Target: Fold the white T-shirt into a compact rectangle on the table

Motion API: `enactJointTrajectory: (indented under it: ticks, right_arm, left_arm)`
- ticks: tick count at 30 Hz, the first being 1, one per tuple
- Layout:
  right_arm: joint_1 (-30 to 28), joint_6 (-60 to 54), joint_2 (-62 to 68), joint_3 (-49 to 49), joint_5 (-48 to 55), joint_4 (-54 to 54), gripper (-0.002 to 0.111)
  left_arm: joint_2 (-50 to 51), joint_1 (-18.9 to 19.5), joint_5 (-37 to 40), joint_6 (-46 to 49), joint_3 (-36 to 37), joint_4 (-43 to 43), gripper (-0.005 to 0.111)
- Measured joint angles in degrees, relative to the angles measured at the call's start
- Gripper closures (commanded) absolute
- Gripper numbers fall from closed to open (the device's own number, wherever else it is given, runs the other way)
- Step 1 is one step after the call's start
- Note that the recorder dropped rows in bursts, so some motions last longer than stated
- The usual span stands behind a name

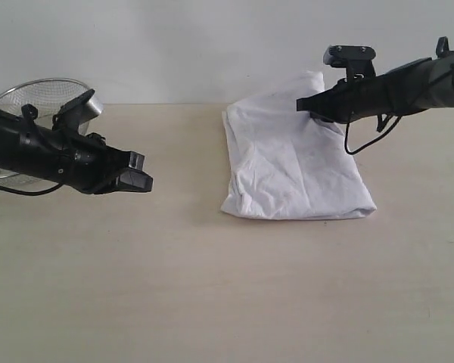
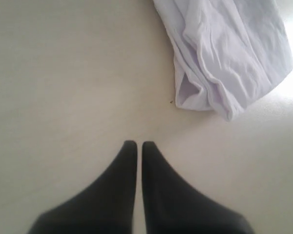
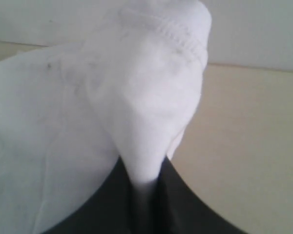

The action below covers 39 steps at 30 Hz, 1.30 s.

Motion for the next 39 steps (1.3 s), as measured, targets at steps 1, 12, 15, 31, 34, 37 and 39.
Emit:
enactJointTrajectory:
  ticks: [1, 12, 15, 31, 34, 37, 39]
  right_arm:
    - [-0.3, 1.37, 0.42, -0.95, 0.12, -1.67, 0.109]
    - [-2.91, 13.28, 4.64, -7.95, 4.69, -14.24, 0.092]
    - [-3.01, 13.82, 4.41, -8.39, 6.12, -14.61, 0.046]
    - [-3.04, 37.73, -15.01, -8.52, 35.12, -49.09, 0.109]
    - [-3.04, 40.23, -19.5, -8.52, 41.56, -49.58, 0.109]
    - [-3.04, 41.25, -24.48, -8.52, 46.71, -49.58, 0.109]
    - [-3.04, 41.34, -28.08, -7.72, 50.09, -48.64, 0.109]
  left_arm:
    - [0.0, 0.0, 0.0, 0.0, 0.0, 0.0, 0.102]
    - [0.0, -0.5, 0.22, 0.0, 0.0, 0.0, 0.102]
    - [0.0, -0.71, 0.12, 0.0, 0.0, 0.0, 0.102]
    - [-23.52, -0.71, -7.94, -17.82, 0.6, 22.61, 0.102]
    - [-30.8, -0.71, -8.63, -23.89, 4.29, 29.29, 0.102]
    - [-38.12, -0.71, -10.77, -28.08, 10.19, 32.68, 0.102]
    - [-43.17, -0.71, -12.7, -30.51, 14.74, 33.44, 0.102]
